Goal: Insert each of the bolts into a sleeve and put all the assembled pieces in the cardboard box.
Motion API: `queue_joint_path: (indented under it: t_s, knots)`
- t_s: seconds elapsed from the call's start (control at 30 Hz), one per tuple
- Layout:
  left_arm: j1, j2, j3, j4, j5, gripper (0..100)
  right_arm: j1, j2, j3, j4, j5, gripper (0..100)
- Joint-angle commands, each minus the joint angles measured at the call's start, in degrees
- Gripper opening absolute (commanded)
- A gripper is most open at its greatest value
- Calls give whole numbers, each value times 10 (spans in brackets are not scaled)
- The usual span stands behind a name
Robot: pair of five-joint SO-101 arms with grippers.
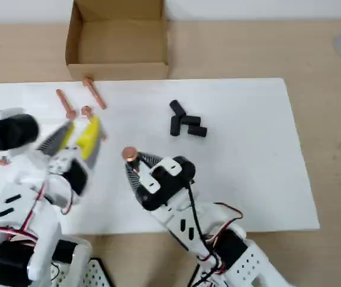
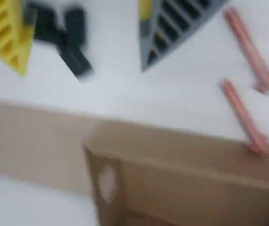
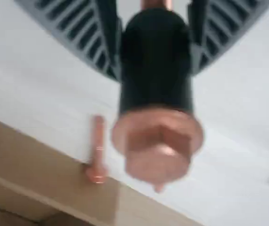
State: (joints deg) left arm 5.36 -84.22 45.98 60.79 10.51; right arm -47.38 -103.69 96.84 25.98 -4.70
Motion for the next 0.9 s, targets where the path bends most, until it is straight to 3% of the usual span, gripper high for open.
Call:
queue_joint_path:
  t_s: [0.0, 0.27, 0.5, 0.67, 0.87]
  knots:
    - [-53, -2, 5, -13, -1, 174, 23, -66, -3, 0, 20, 10]
    - [-166, -2, 70, -24, 1, 174, 33, -32, -106, 37, 56, 10]
    - [-212, -2, 149, -25, 1, 174, 94, 269, -335, 12, 68, 10]
    - [-224, -2, 154, -68, 1, 173, 80, 470, -467, -17, 68, 10]
    - [-225, -2, 158, -73, 1, 172, 70, 596, -555, -61, 69, 10]
